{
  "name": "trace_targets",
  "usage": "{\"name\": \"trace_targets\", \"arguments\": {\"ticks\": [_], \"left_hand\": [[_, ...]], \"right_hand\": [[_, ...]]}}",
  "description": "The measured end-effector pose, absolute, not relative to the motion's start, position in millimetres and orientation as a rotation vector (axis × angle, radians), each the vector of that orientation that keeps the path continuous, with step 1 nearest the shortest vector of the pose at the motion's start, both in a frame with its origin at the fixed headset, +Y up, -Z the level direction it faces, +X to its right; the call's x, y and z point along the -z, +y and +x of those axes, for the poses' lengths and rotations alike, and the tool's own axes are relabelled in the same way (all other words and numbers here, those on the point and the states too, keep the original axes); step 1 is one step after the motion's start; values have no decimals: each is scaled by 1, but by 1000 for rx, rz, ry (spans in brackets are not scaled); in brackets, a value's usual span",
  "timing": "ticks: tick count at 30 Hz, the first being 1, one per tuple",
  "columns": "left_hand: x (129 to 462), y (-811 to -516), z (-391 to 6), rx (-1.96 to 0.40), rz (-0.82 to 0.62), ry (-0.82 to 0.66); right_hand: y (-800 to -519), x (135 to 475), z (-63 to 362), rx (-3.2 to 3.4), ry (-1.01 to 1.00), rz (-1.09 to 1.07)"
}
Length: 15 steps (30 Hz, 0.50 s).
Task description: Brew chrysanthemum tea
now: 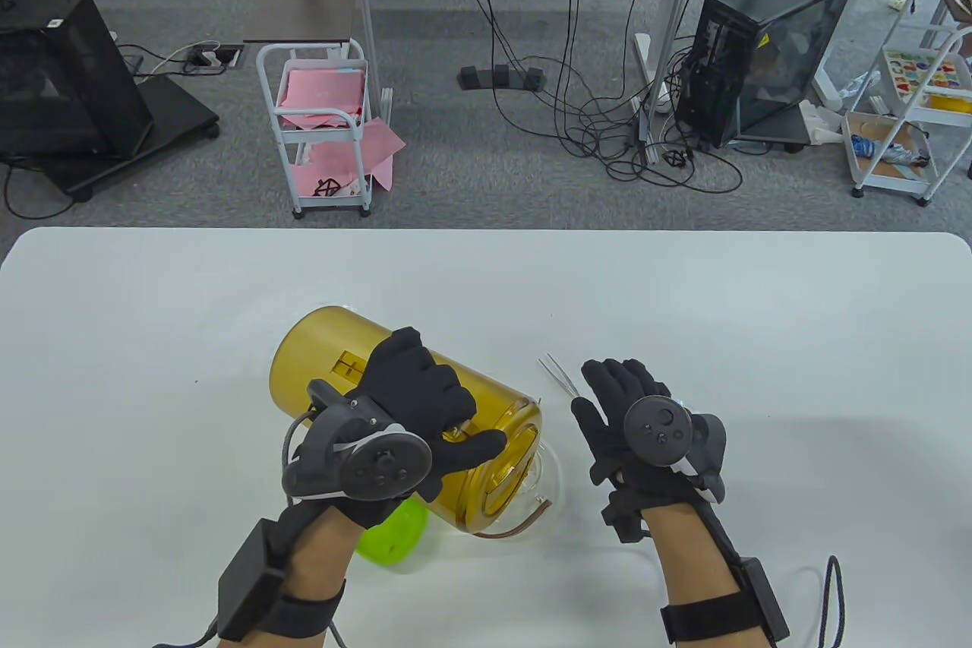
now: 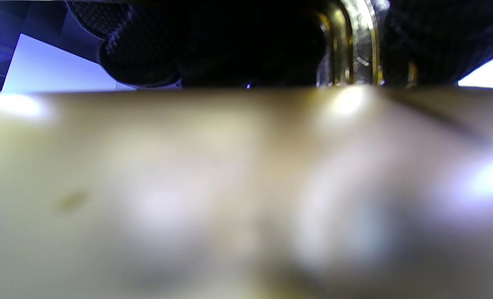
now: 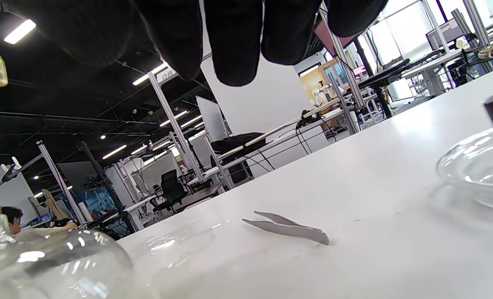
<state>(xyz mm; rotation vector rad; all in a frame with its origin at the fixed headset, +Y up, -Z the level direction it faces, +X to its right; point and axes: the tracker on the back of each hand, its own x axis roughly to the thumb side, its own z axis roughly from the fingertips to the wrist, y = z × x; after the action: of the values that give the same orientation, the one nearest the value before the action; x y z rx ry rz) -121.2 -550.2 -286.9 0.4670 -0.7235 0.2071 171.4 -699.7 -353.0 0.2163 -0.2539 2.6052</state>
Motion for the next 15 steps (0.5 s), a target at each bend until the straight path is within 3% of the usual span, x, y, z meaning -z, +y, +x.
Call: {"name": "trace_targets", "arguments": {"ticks": [15], "left_hand": [[286, -551, -119, -204, 465, -729]], "right_hand": [[-700, 353, 171, -2605, -256, 217]]}}
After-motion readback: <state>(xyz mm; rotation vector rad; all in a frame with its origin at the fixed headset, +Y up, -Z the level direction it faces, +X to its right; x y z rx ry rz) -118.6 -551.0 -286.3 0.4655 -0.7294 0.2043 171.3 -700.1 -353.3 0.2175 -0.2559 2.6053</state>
